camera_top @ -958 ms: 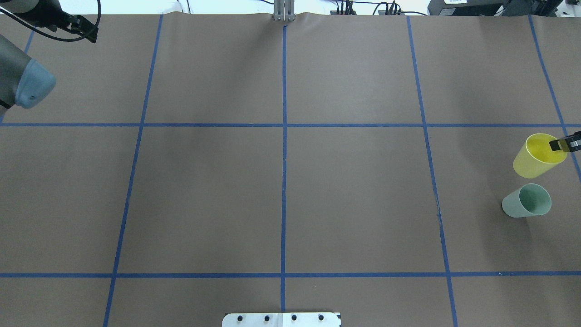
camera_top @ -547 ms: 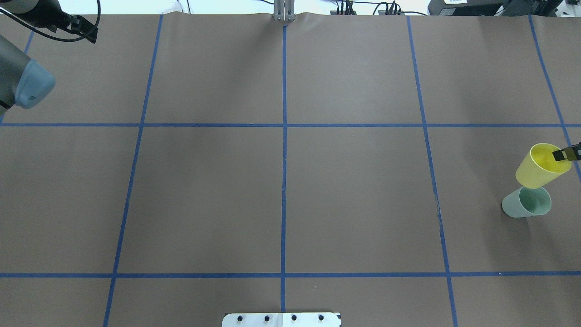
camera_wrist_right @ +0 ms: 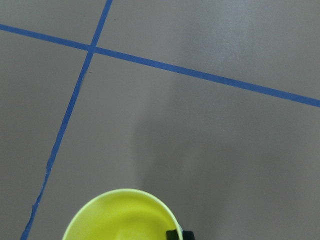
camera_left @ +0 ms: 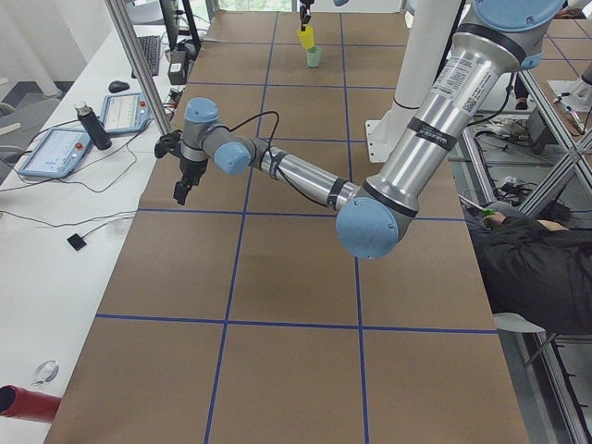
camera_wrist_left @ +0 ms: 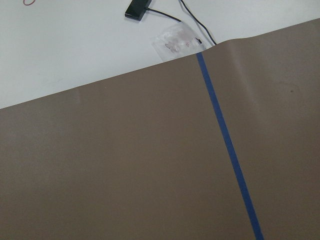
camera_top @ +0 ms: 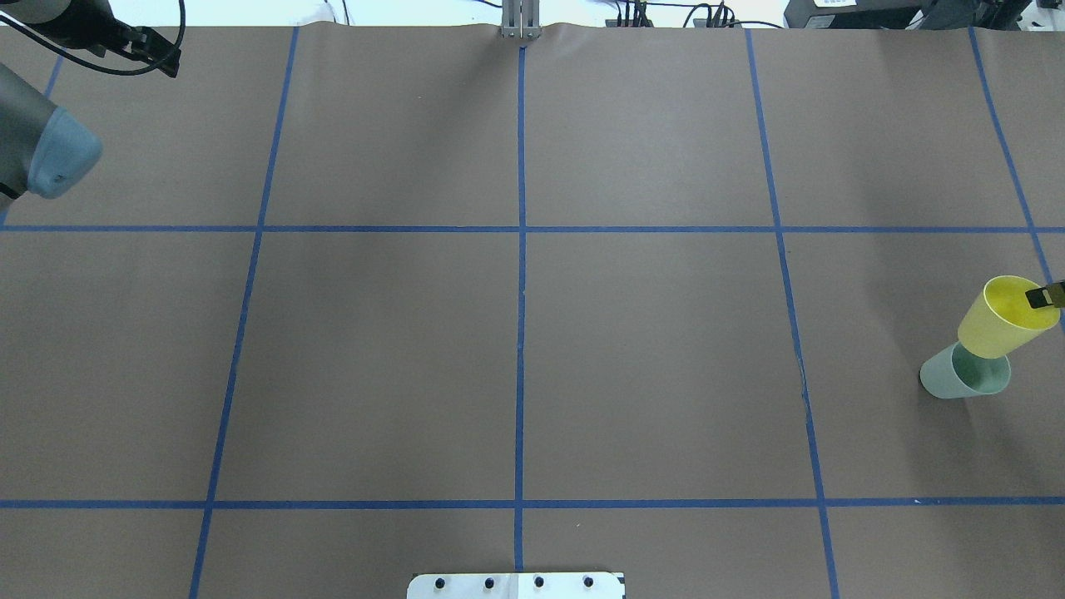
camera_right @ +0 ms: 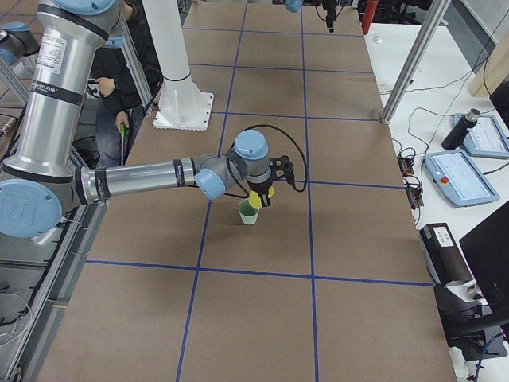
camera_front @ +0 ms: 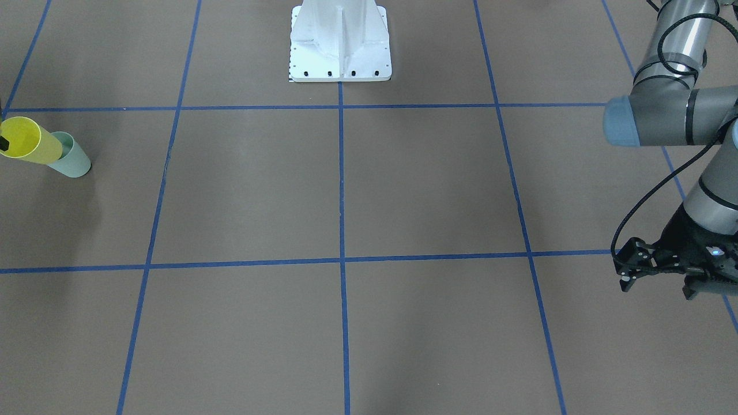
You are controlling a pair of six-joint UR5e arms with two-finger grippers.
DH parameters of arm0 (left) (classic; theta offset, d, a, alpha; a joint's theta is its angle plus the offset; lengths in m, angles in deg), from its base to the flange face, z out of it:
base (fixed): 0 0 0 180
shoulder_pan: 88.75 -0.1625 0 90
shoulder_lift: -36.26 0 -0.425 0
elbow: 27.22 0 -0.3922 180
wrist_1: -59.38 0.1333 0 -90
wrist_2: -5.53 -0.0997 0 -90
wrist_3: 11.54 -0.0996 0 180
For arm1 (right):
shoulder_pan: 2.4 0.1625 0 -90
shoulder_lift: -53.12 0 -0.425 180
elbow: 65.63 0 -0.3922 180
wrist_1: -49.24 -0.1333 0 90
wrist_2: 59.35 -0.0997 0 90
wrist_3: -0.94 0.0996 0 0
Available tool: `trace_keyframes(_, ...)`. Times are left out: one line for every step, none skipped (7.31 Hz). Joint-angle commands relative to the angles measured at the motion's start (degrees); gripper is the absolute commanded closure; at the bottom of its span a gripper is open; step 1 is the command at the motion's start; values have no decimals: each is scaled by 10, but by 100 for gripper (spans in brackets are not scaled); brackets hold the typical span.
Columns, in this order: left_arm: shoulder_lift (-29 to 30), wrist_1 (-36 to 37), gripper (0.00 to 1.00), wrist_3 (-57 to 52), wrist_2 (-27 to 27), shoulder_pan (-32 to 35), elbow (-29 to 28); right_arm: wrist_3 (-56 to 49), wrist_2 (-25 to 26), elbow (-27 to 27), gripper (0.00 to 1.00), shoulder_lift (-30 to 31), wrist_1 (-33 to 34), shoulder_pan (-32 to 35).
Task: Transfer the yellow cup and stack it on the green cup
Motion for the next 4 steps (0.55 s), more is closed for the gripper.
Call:
trace_keyframes(0,0,0,0,0,0,0,-1,1,-2,100,5,0,0)
trace_keyframes(0,0,0,0,0,0,0,0,0,-1,100,6,0,0)
trace_keyframes(0,0,0,0,0,-1,0,0,-2,-2,100,6,1,0)
trace_keyframes(-1,-1,0,1,0,-1,0,-1,-4,-1,100,11,0,-1)
